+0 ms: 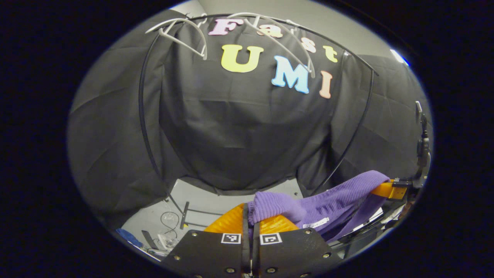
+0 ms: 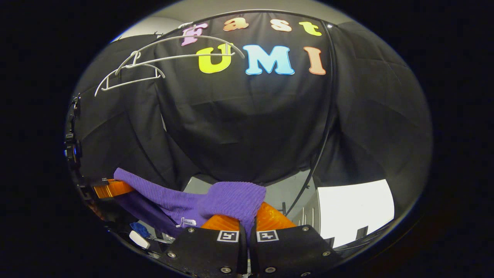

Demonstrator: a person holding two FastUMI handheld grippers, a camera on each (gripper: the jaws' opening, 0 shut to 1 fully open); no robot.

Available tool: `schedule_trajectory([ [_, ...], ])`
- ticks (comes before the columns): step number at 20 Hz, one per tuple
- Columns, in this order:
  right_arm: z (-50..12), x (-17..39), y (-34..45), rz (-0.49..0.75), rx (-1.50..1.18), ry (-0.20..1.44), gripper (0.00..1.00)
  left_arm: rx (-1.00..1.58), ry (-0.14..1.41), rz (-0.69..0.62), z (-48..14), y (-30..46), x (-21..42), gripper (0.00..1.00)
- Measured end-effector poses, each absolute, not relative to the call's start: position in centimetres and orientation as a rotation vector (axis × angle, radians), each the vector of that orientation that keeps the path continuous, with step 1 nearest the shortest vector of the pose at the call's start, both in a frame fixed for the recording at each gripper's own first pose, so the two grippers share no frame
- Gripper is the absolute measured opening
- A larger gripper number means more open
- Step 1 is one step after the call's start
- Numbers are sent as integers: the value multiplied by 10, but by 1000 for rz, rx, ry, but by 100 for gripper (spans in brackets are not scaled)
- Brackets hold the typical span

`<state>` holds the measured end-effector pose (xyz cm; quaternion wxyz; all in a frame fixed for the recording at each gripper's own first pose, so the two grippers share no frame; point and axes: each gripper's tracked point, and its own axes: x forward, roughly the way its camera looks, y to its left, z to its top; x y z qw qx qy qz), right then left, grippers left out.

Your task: Grasp the clothes on the hanger with both hands and then place them into the laundry hamper below.

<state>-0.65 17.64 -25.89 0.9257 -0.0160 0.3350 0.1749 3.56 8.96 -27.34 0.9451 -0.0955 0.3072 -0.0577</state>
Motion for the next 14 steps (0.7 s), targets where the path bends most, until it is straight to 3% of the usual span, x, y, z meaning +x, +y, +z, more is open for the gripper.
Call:
schedule_trajectory([
  [8, -327, -21, 177, 298, 26, 878, 3, -121, 739, -180, -340, 68, 46, 3],
  [14, -344, -32, 171, 261, 40, 953, 3, -146, 802, -167, -371, 67, 40, 0],
])
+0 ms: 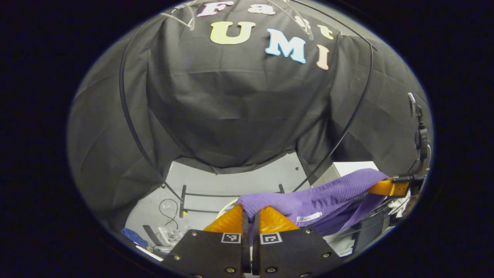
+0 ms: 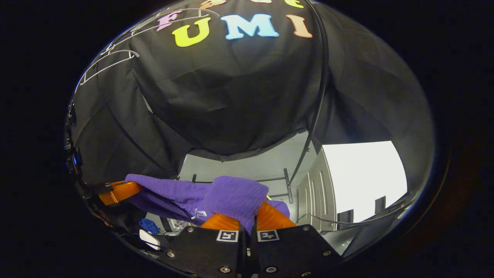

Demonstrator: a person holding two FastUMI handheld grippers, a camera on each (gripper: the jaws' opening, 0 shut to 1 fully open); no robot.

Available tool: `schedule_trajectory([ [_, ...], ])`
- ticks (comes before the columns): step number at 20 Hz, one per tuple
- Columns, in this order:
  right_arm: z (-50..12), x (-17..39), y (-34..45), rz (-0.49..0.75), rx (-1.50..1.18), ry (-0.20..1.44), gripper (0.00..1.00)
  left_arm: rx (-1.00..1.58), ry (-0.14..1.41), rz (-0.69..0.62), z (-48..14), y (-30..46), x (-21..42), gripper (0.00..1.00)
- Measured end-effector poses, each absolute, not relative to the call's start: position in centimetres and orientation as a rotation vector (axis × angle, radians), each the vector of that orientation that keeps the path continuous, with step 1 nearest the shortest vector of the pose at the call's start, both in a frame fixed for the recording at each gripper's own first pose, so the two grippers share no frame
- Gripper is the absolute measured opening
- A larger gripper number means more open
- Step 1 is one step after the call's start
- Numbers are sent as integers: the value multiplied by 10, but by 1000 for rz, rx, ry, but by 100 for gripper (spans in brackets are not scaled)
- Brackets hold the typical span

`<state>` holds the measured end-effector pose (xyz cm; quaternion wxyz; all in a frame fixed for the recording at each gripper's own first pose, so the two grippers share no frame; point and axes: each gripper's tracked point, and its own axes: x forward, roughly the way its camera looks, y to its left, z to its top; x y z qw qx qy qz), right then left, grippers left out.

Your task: Grasp the clothes on the hanger with both hands and then place them into the laundry hamper below.

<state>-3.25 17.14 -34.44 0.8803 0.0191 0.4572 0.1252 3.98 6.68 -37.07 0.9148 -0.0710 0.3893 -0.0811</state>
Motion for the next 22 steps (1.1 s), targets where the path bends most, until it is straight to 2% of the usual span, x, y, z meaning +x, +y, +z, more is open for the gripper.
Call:
schedule_trajectory([
  [1, -350, -34, 170, 256, 45, 958, 4, -143, 816, -158, -376, 70, 38, 3],
  [5, -353, -34, 175, 270, 41, 973, 3, -138, 829, -157, -381, 68, 37, 3],
  [7, -356, -39, 176, 286, 37, 988, 6, -125, 834, -133, -382, 71, 36, 3],
  [8, -359, -43, 179, 295, 43, 1005, 12, -127, 837, -126, -382, 71, 31, 8],
  [9, -358, -50, 180, 298, 48, 1020, 10, -132, 838, -119, -381, 70, 28, 8],
  [10, -356, -54, 181, 303, 60, 1028, 21, -136, 830, -111, -377, 71, 24, 8],
  [11, -357, -58, 185, 314, 75, 1038, 28, -133, 824, -96, -373, 74, 23, 15],
  [12, -352, -63, 187, 327, 90, 1043, 48, -144, 820, -106, -374, 73, 20, 16],
  [14, -343, -65, 188, 340, 104, 1034, 85, -144, 818, -105, -372, 77, 10, 67],
  [15, -338, -67, 185, 336, 96, 1022, 92, -132, 813, -90, -369, 83, 7, 93],
  [16, -332, -66, 181, 332, 87, 1005, 96, -117, 806, -79, -366, 87, 2, 93],
  [17, -325, -63, 176, 327, 80, 986, 95, -102, 791, -69, -359, 91, 1, 95],
  [19, -304, -52, 163, 301, 76, 926, 96, -70, 751, -55, -337, 98, -3, 93],
  [22, -257, -27, 139, 244, 60, 780, 96, -36, 644, -32, -282, 108, 1, 95],
])
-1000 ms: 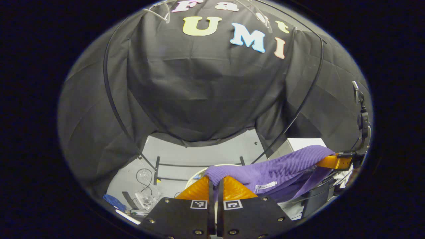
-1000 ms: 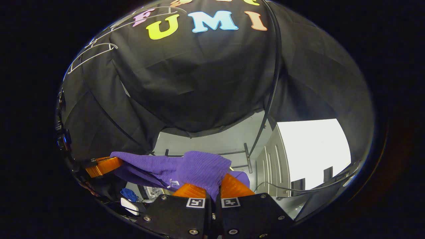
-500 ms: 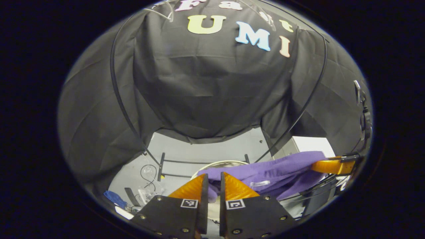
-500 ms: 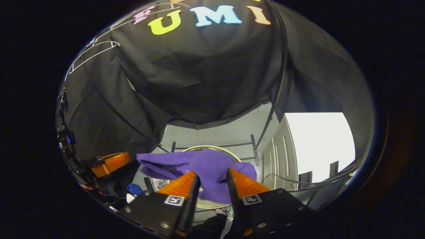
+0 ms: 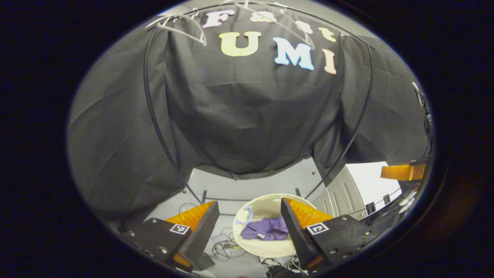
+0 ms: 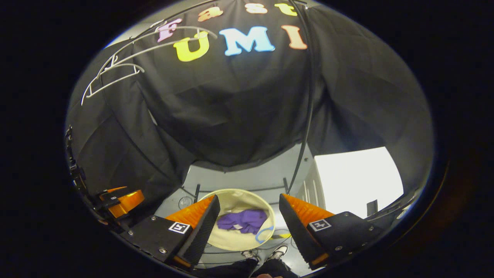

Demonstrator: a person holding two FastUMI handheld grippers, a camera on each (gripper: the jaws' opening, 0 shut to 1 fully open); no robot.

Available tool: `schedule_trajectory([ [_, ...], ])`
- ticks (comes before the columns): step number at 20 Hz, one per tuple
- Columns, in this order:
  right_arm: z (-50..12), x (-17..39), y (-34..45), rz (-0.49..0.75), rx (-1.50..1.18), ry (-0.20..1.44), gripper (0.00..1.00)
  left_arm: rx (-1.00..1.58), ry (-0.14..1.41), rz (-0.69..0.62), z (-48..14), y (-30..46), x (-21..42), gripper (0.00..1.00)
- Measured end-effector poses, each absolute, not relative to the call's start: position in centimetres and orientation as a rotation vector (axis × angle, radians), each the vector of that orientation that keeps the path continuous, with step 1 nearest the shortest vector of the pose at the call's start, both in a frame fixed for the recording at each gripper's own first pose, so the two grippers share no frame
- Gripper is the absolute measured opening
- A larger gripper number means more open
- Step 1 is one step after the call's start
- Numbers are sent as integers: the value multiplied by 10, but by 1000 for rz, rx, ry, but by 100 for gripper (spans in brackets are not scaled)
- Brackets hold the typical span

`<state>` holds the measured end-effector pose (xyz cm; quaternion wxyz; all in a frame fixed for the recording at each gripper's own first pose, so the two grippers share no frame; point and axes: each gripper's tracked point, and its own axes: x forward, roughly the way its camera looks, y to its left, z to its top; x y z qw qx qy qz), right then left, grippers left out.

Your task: Grasp the clothes on the hanger with both hands and then place them into the laundry hamper below.

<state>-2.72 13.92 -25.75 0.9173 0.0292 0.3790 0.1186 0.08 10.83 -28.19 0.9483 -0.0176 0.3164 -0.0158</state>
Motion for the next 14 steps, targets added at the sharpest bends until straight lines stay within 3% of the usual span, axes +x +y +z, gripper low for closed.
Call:
schedule_trajectory([
  [4, -165, 4, 116, 192, 31, 501, 96, -22, 420, -20, -171, 121, 13, 96],
  [5, -137, 11, 113, 185, 18, 423, 91, -10, 361, -16, -141, 124, 17, 96],
  [8, -64, 21, 105, 171, -22, 211, 95, 9, 212, -7, -57, 129, 22, 95],
  [12, 8, 25, 103, 164, 31, 11, 91, -10, 23, -15, 47, 124, 26, 89],
  [13, 23, 24, 100, 159, 45, -22, 91, -13, -20, -24, 70, 121, 24, 95],
  [14, 35, 23, 95, 150, 53, -55, 91, -13, -55, -36, 88, 118, 23, 95],
])
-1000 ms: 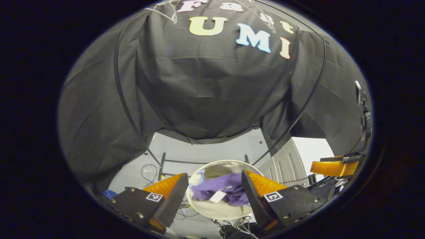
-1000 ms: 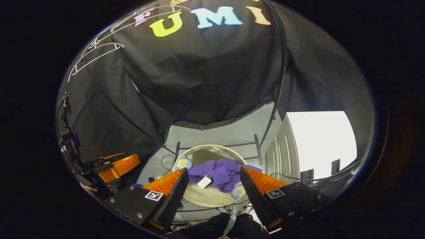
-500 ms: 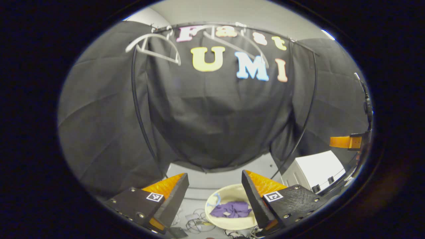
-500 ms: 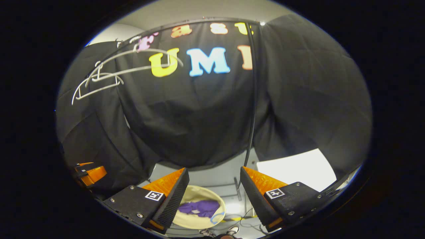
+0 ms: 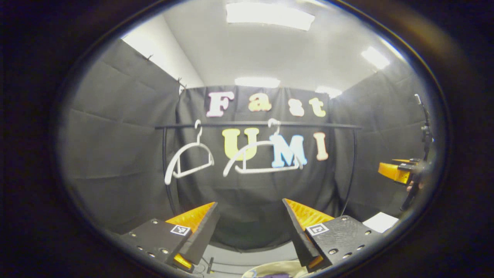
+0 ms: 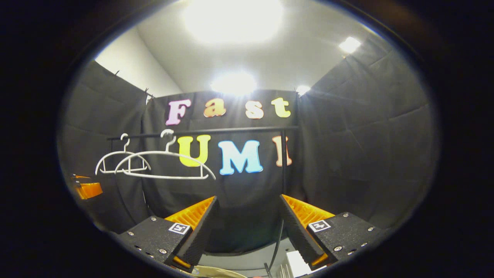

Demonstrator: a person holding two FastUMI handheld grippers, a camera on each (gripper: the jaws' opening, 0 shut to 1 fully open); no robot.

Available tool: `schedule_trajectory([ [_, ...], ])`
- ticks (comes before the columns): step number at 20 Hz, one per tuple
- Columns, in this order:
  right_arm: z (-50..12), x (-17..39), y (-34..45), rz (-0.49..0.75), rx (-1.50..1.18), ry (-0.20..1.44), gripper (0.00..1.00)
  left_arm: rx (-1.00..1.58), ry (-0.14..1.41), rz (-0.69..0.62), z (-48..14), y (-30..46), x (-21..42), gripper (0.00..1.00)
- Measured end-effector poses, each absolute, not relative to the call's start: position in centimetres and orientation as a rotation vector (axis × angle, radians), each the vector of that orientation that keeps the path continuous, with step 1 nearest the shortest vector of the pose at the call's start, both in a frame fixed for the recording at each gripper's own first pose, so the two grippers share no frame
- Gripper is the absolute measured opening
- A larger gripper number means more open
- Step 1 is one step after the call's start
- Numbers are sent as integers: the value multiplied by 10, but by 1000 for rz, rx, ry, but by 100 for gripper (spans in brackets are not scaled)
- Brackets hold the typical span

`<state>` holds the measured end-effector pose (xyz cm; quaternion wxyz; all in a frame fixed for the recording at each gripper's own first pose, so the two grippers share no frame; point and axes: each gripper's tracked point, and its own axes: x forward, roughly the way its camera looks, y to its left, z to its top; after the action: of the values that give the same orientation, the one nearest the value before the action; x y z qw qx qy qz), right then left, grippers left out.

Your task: Grasp the clothes on the hanger with both hands and then place them into the laundry hamper below.

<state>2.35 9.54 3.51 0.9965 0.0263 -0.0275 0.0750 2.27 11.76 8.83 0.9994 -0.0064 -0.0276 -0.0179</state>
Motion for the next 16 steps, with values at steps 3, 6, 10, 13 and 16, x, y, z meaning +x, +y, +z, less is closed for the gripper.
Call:
schedule_trajectory([
  [3, 60, 19, 75, 105, 56, -102, 95, -2, -117, -34, 127, 108, 13, 93],
  [6, 64, 12, 48, 49, 25, -103, 95, -52, -114, -3, 120, 105, 6, 91],
  [10, 50, 4, 26, -18, 3, -66, 95, -95, -67, -8, 92, 100, 6, 89],
  [13, 45, 2, 23, -31, 18, -49, 95, -81, -43, -3, 80, 108, 6, 93],
  [16, 48, 3, 19, -46, 15, -61, 95, -71, -34, 3, 74, 112, 7, 93],
])
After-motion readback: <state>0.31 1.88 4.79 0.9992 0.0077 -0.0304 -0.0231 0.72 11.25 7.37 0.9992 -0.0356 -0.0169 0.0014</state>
